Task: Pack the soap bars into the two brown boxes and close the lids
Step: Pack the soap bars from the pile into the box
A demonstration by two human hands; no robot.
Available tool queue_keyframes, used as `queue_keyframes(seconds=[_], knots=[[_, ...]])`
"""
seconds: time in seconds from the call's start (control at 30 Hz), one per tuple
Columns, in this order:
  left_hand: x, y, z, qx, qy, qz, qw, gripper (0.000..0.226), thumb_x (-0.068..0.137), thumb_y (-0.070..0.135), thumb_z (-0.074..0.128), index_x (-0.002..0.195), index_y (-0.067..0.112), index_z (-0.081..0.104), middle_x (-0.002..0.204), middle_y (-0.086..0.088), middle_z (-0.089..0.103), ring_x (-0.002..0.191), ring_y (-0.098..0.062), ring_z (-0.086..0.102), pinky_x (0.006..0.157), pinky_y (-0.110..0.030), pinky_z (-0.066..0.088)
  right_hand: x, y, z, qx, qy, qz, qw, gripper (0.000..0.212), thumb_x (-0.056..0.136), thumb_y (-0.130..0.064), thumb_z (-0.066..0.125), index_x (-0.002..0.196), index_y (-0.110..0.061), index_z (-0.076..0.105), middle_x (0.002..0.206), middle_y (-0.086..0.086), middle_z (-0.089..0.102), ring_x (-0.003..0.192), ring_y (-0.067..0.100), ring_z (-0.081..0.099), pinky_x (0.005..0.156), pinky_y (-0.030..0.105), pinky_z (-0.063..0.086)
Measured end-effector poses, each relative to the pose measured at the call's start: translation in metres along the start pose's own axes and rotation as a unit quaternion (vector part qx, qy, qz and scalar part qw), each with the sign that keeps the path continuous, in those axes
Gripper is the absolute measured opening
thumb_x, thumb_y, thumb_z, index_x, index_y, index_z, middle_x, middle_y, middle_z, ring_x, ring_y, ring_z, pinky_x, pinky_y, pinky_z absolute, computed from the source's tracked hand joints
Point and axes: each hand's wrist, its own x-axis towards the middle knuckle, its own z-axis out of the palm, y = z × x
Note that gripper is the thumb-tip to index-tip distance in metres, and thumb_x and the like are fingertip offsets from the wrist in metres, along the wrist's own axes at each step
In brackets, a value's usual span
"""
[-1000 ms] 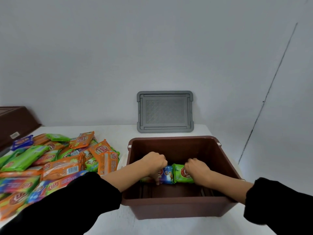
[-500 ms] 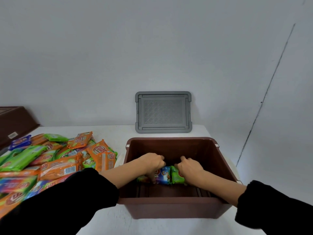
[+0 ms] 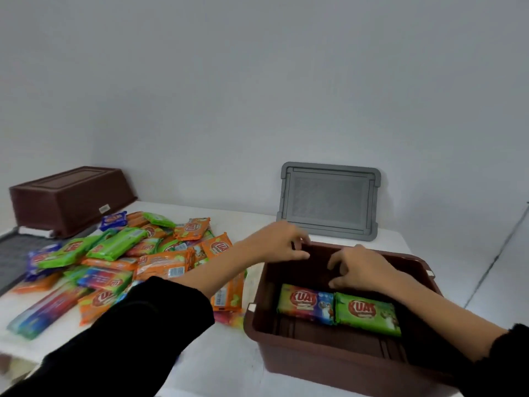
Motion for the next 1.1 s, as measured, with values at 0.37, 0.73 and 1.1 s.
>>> queue_keyframes(seconds=[0.37, 0.73, 1.1], knots=[[-0.138, -0.165, -0.032, 0.027, 0.026, -0.278, 0.960, 0.048, 0.086, 0.028, 0.064, 0.131, 0.017, 0.051, 0.132, -0.004, 0.055, 0.118, -0.019, 0.052, 0.098, -0.031, 0.041, 0.083, -0.139, -0.040, 0.138, 0.063, -0.136, 0.979, 0.033, 0.084, -0.033, 0.063, 0.113, -0.017, 0.062, 0.118, 0.004, 0.062, 0.106, 0.021, 0.058, 0.086, 0.031, 0.044], [-0.160, -0.221, 0.037, 0.110, 0.028, -0.220, 0.969, 0.071, 0.084, 0.035, 0.064, 0.145, 0.023, 0.030, 0.149, -0.001, 0.035, 0.134, -0.019, 0.035, 0.111, -0.032, 0.027, 0.106, -0.204, 0.055, -0.018, -0.074, -0.061, 0.995, 0.088, 0.079, -0.050, 0.064, 0.143, -0.008, 0.021, 0.139, 0.018, 0.040, 0.123, 0.030, 0.048, 0.097, 0.035, 0.045], [-0.142, -0.209, 0.023, 0.165, -0.012, -0.191, 0.968, 0.078, 0.077, 0.017, 0.069, 0.144, 0.016, 0.031, 0.129, -0.008, 0.046, 0.112, -0.023, 0.048, 0.091, -0.029, 0.041, 0.106, -0.194, 0.035, 0.141, -0.095, -0.013, 0.985, 0.090, 0.082, -0.036, 0.065, 0.149, -0.025, 0.006, 0.148, 0.022, 0.005, 0.125, 0.040, 0.041, 0.103, 0.042, 0.042]])
